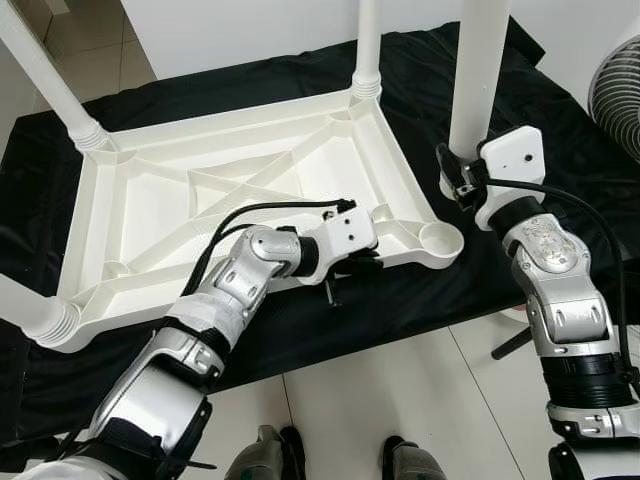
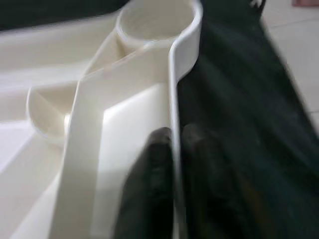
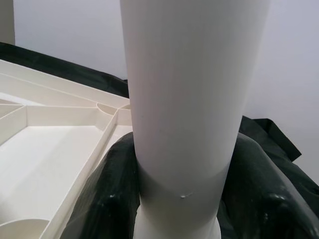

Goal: Building children table

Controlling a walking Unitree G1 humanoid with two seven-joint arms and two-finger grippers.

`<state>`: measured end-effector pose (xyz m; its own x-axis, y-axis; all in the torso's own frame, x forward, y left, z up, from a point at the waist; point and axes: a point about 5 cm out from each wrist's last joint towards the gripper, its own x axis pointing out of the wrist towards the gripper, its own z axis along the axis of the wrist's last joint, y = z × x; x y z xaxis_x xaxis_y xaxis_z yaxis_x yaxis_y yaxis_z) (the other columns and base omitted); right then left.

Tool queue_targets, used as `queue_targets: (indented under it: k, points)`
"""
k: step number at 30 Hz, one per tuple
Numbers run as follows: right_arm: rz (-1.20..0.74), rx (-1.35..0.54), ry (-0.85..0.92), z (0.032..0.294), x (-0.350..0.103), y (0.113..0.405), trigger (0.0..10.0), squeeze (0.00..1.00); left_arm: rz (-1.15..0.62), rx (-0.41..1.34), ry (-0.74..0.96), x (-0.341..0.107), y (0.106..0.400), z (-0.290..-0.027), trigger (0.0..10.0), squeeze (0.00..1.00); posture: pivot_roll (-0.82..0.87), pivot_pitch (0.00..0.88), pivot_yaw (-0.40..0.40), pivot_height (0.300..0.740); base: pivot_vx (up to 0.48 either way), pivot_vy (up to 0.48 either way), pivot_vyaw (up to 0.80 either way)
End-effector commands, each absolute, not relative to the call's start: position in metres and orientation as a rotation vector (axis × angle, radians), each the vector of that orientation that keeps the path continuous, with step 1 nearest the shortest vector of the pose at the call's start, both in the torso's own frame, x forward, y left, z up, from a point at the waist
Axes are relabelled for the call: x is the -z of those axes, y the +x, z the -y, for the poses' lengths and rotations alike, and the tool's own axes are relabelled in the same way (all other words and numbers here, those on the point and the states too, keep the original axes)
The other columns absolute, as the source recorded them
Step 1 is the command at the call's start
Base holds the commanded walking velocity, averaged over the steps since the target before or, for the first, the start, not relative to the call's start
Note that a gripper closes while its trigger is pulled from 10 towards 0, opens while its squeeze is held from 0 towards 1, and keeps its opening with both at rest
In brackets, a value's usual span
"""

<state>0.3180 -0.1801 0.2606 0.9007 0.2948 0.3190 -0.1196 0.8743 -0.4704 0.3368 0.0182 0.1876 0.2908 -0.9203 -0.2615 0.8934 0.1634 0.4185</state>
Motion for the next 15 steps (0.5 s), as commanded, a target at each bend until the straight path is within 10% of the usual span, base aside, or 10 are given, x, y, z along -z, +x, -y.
queue_targets:
  k: [1,4,5,6,7,15]
  points:
    - [0.398,-0.212,-0.425,0.181,-0.261,0.316,10.0,0.00,0.106,1.204,0.524,-0.195,0.340,-0.025,10.0,1.00,-0.15,0.189,0.144,0.740,0.000,0.000,0.00]
    - [0.393,-0.210,-0.398,0.180,-0.259,0.317,10.0,0.00,0.117,1.188,0.512,-0.200,0.341,-0.029,10.0,1.00,-0.14,0.189,0.143,0.740,0.000,0.000,0.00]
    - [0.388,-0.206,-0.379,0.179,-0.258,0.317,10.0,0.00,0.147,1.177,0.512,-0.206,0.340,-0.033,10.0,0.60,-0.14,0.187,0.141,0.740,0.000,0.000,0.00]
    - [0.388,-0.206,-0.379,0.179,-0.258,0.317,10.0,0.00,0.147,1.177,0.512,-0.206,0.340,-0.033,10.0,0.60,-0.14,0.187,0.141,0.740,0.000,0.000,0.00]
    - [0.381,-0.197,-0.325,0.177,-0.256,0.319,10.0,0.00,0.179,1.131,0.467,-0.220,0.341,-0.043,10.0,0.00,-0.13,0.186,0.140,0.740,0.000,0.000,0.00]
    - [0.391,-0.182,-0.130,0.167,-0.261,0.319,10.0,0.00,0.244,0.928,0.267,-0.251,0.339,-0.077,10.0,0.00,-0.10,0.175,0.105,0.740,0.000,0.000,0.00]
